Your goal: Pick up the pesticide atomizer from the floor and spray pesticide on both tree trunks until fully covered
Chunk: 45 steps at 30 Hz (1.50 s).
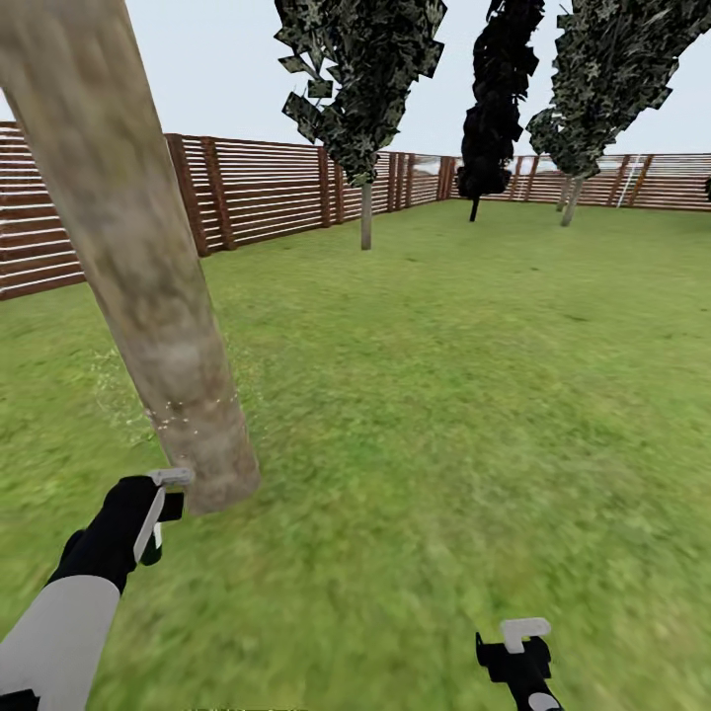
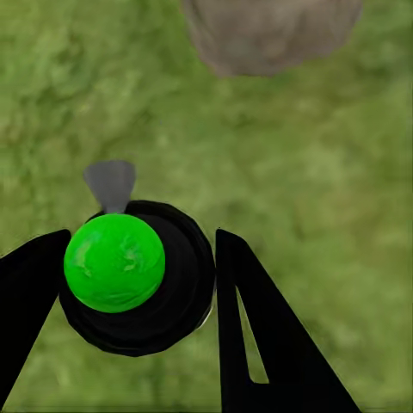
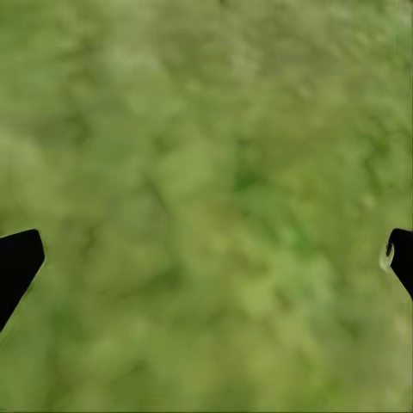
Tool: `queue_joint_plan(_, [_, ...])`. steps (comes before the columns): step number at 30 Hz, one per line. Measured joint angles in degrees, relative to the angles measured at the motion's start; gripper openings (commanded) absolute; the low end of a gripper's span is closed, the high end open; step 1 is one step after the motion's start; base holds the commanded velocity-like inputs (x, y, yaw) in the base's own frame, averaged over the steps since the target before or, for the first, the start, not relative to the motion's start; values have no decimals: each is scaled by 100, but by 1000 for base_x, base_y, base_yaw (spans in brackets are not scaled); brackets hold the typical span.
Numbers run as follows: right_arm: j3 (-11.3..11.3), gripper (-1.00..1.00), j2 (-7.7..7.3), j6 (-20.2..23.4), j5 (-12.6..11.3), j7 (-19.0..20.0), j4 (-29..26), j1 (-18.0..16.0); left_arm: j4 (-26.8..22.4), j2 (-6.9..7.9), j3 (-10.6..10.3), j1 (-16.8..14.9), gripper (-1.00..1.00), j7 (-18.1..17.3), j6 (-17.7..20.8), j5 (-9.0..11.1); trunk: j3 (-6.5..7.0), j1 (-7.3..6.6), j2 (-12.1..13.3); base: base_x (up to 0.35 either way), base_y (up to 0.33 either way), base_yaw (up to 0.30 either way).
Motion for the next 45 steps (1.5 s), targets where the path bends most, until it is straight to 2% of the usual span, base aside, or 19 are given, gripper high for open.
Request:
queue_joint_plan(6, [-8, 100, -17, -2, 0, -10, 5, -3, -34, -27, -14, 0, -100, -38, 1, 69, 0, -2, 0, 224, -149, 35])
queue_joint_plan(17, [-8, 100, -27, -2, -3, -11, 6, -1, -63, -85, -8, 0, -100, -37, -2, 61, 0, -2, 0, 268, -153, 0])
queue_joint_plan(27, [-8, 100, -18, -3, 1, -11, 2, -2, -71, -85, -8, 0, -100, -37, 0, 61, 0, 0, 0, 102, -252, 0])
queue_joint_plan(37, [0, 100, -8, -2, 1, -10, 4, -1, -74, -83, 24, 2, -100, -38, 2, 60, 0, -2, 0, 96, -268, 254])
queue_joint_plan(45, [-6, 100, -11, -2, -5, -10, 2, -1, -72, -77, 30, 5, -100, -36, 7, 61, 0, 1, 0, 92, -204, 108])
